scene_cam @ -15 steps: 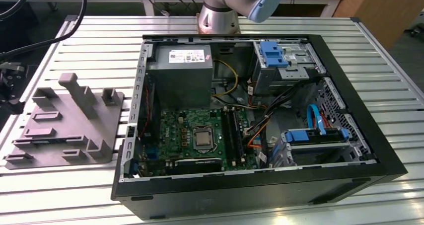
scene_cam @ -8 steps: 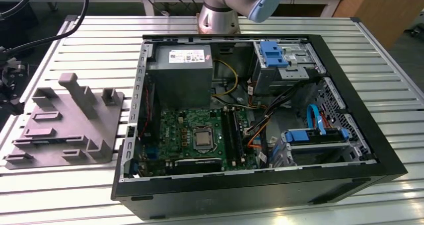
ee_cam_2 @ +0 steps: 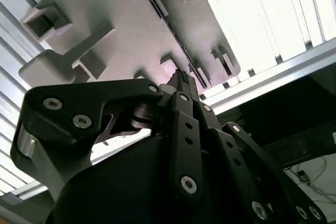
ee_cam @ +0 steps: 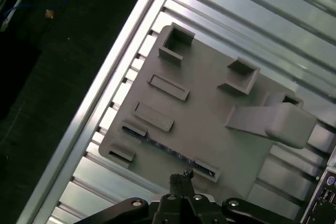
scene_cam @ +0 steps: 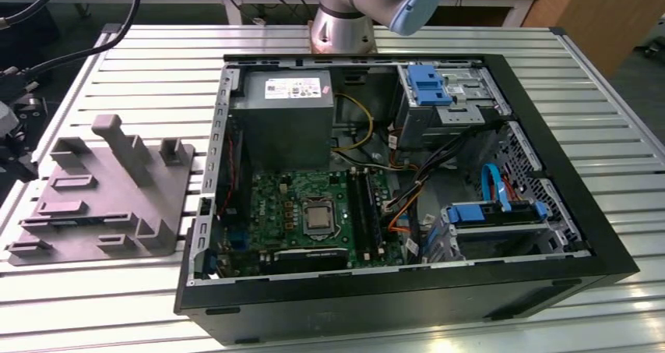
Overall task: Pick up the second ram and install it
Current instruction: 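Pick up the second ram and move it above second insertion slot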
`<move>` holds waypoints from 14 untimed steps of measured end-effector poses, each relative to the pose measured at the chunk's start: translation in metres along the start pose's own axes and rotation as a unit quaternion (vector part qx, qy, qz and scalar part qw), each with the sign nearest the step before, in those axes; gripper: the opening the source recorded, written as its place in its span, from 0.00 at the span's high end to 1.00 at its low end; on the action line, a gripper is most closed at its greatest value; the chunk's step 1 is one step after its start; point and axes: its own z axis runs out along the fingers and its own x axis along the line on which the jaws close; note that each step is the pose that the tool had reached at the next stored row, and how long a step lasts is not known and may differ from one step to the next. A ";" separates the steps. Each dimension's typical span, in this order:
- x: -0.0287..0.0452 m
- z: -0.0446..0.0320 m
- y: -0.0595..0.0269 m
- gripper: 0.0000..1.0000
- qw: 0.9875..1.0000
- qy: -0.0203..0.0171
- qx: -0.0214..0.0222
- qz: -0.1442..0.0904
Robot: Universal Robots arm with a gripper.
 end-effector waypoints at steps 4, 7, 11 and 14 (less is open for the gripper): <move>0.0001 0.0014 -0.0001 0.89 0.999 0.002 -0.001 -0.036; 0.0001 0.0024 -0.0001 0.89 0.998 0.003 -0.002 -0.063; 0.0001 0.0037 -0.0002 0.89 0.995 0.004 -0.003 -0.100; 0.0001 0.0047 -0.0002 0.89 0.992 0.006 -0.004 -0.127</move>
